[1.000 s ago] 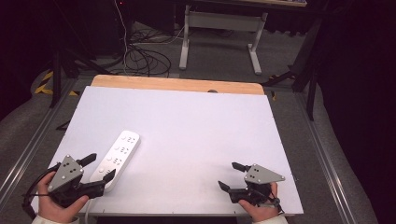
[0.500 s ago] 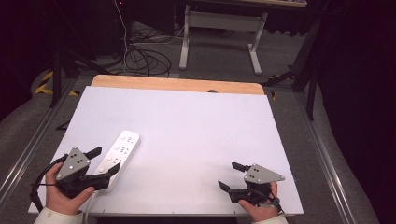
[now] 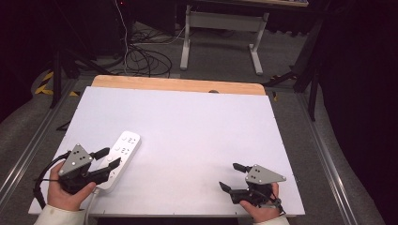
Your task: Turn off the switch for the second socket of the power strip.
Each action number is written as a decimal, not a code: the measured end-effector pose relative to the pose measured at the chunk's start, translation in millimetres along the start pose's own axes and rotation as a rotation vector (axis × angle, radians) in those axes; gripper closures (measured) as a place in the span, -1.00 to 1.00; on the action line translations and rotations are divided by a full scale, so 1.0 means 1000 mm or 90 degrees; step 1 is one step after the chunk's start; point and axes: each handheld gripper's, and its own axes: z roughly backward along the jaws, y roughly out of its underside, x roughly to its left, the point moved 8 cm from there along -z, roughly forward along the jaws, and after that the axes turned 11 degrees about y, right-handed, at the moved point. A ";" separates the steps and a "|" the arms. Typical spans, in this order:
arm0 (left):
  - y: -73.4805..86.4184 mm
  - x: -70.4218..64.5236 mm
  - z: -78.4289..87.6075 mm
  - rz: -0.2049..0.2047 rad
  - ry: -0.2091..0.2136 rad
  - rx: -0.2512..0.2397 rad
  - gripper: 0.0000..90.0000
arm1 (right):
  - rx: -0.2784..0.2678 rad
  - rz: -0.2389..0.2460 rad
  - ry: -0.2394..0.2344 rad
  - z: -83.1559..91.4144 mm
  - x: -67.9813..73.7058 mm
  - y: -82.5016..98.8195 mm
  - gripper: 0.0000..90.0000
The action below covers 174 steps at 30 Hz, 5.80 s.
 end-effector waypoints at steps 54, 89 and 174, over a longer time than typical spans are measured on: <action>0.035 0.057 -0.027 0.159 -0.024 0.208 0.99 | 0.012 0.010 0.001 -0.004 0.000 0.002 -0.50; 0.042 0.056 -0.035 0.138 -0.035 0.208 0.99 | 0.014 0.012 -0.003 -0.004 0.002 0.003 -0.50; 0.004 0.026 -0.002 0.086 -0.032 0.084 0.88 | 0.025 0.015 0.000 -0.005 0.001 0.005 -0.52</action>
